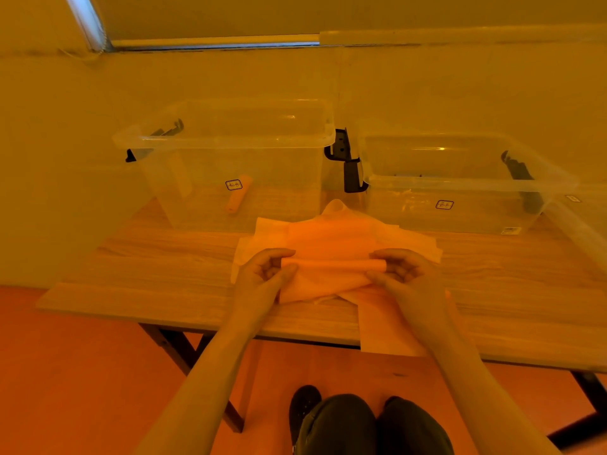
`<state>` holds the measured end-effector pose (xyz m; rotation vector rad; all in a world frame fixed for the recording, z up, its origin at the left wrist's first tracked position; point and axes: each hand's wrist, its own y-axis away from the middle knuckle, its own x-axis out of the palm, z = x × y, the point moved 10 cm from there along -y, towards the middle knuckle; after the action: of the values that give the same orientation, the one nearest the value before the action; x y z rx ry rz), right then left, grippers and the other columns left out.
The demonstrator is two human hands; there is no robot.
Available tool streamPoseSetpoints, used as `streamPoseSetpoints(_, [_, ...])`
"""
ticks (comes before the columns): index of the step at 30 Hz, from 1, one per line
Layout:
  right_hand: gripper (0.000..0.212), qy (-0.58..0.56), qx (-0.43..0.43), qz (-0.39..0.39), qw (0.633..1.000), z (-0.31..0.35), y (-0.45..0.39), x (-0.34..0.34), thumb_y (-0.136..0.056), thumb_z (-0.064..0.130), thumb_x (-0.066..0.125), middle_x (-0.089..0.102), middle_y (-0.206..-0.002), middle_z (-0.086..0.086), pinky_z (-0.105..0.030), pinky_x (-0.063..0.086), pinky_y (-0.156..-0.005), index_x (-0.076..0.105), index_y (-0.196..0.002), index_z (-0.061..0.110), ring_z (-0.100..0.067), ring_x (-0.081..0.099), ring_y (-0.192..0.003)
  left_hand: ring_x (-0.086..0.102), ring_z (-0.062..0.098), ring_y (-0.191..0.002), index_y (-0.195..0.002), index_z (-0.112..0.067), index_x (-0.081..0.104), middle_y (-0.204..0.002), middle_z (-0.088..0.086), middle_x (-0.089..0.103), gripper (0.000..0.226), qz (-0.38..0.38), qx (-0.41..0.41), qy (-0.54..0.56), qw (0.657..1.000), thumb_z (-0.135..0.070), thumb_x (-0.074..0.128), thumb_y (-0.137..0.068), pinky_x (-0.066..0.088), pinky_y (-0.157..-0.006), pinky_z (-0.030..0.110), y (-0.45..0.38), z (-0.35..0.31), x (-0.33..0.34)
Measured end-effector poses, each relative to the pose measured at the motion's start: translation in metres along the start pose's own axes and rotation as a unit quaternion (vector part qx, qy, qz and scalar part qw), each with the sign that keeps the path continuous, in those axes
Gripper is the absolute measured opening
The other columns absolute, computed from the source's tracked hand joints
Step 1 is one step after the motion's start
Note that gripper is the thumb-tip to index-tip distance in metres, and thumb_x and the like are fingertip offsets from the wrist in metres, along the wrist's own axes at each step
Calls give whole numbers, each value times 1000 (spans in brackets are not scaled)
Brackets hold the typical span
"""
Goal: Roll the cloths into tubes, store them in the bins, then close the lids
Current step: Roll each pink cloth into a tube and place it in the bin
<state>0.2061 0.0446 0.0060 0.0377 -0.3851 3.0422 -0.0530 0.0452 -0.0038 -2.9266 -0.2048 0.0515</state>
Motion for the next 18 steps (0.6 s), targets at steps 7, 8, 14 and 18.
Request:
streamPoseSetpoints(7, [22,59,8,-4,998,-6,-1,-2,-77,12,76,71,-101,-1,-35,56,-84,71,-98,18,-17,67,-96,64,18,-101,-99,-32,71,-107,-1,69,30,15,-16,20,1000,-6,69,-84,54,-83,36,0,0,3])
streamPoseSetpoints(8, [21,67,3,-3,998,-5,0,-2,-78,14,76,71,-99,-2,-36,56,-83,71,-98,17,-17,67,-95,65,19,-101,-98,-31,71,-109,-2,70,32,21,-20,23,999,-3,69,-83,54,-85,39,0,1,5])
streamPoseSetpoints(14, [30,4,0,-3,1000,1,0,1,-76,-6,73,70,-105,-12,-28,57,-80,68,-101,9,-16,67,-91,64,24,-97,-91,-34,73,-105,6,70,29,5,-6,-2,1000,-7,70,-83,52,-84,43,-1,1,1])
streamPoseSetpoints(18, [32,12,-10,-4,1000,2,0,0,-77,-5,72,70,-106,-7,-32,56,-82,68,-97,19,-17,67,-92,61,18,-88,-95,-32,72,-106,20,66,25,0,-8,-3,1000,-10,70,-84,50,-76,35,-1,0,1])
